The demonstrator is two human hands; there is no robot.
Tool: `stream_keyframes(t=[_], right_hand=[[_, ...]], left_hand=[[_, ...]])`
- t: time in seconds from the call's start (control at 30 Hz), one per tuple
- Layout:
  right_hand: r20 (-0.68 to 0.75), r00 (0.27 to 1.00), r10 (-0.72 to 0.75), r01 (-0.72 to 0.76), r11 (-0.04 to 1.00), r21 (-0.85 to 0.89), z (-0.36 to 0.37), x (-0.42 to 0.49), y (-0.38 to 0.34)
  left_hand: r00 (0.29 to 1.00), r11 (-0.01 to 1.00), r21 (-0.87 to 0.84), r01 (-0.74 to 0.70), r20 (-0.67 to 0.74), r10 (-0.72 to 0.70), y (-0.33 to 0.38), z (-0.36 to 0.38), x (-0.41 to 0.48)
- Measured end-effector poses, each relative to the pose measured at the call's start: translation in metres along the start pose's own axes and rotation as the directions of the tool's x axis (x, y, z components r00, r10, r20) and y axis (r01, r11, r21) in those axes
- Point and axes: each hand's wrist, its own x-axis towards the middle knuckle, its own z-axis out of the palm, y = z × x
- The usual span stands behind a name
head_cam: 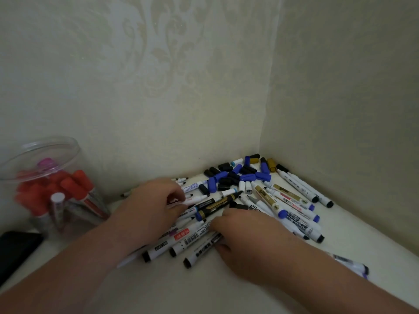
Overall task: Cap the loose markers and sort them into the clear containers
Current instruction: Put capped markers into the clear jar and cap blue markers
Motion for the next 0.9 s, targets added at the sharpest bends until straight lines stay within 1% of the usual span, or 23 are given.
stream_keyframes(t=[0.07, 0.13, 0.17, 0.27, 0.33, 0.37, 0.43, 0.5, 0.57, 0.67, 0.77, 0.83, 0.87, 0.9], right_hand=[[-0.003, 1.0, -0.03, 0.03, 1.0, 0.004, 0.0, 0.0, -0.003], [-0.002, 0.999, -0.051, 0.051, 0.998, 0.032, -0.001, 0.0, -0.006], [0.001, 0.998, -0.061, 0.061, 0.997, 0.042, -0.002, 0.0, -0.007], [0.049, 0.997, -0.052, 0.05, 0.998, 0.049, -0.01, -0.006, -0.003], [0.036, 0.999, 0.033, -0.036, 0.997, 0.073, -0.026, -0.013, 0.013], [-0.016, 0.995, 0.101, -0.1, 0.992, 0.072, -0.035, -0.016, 0.025], [-0.125, 0.956, 0.264, -0.255, 0.963, 0.084, -0.052, -0.022, 0.054], [-0.124, 0.899, 0.42, -0.403, 0.904, 0.143, -0.063, -0.03, 0.08], [-0.098, 0.856, 0.507, -0.483, 0.853, 0.195, -0.066, -0.031, 0.097], [-0.103, 0.829, 0.549, -0.502, 0.813, 0.296, -0.057, -0.021, 0.101], [-0.067, 0.841, 0.537, -0.498, 0.816, 0.293, -0.043, -0.009, 0.094], [-0.062, 0.848, 0.527, -0.491, 0.823, 0.286, -0.038, -0.004, 0.093], [-0.063, 0.847, 0.529, -0.492, 0.822, 0.288, -0.036, -0.002, 0.095], [-0.064, 0.843, 0.534, -0.496, 0.818, 0.29, -0.035, 0.0, 0.097]], left_hand=[[0.999, 1.0, -0.013, -0.012, -0.053, 0.012, 0.005, -0.008, -0.006], [0.998, 0.999, -0.031, -0.009, -0.066, 0.007, 0.017, -0.02, -0.014], [0.999, 0.999, -0.032, -0.009, -0.031, 0.008, 0.025, -0.025, -0.019], [0.983, 0.999, 0.025, -0.023, 0.184, 0.018, 0.046, -0.021, -0.033], [0.964, 0.991, 0.094, -0.09, 0.26, 0.063, 0.058, -0.007, -0.039], [0.957, 0.988, 0.108, -0.112, 0.278, 0.078, 0.062, 0.0, -0.04], [0.953, 0.983, 0.131, -0.126, 0.292, 0.083, 0.067, 0.011, -0.041], [0.95, 0.976, 0.154, -0.156, 0.296, 0.105, 0.073, 0.018, -0.04], [0.949, 0.973, 0.139, -0.183, 0.283, 0.138, 0.084, 0.018, -0.038], [0.954, 0.981, 0.019, -0.191, 0.24, 0.181, 0.106, 0.019, -0.036], [0.959, 0.971, -0.152, -0.183, 0.191, 0.21, 0.119, 0.032, -0.032], [0.98, 0.948, -0.298, -0.111, 0.125, 0.154, 0.119, 0.042, -0.029], [0.991, 0.914, -0.405, -0.041, 0.098, 0.087, 0.116, 0.045, -0.027], [0.996, 0.848, -0.528, 0.044, 0.092, 0.006, 0.112, 0.048, -0.026]])
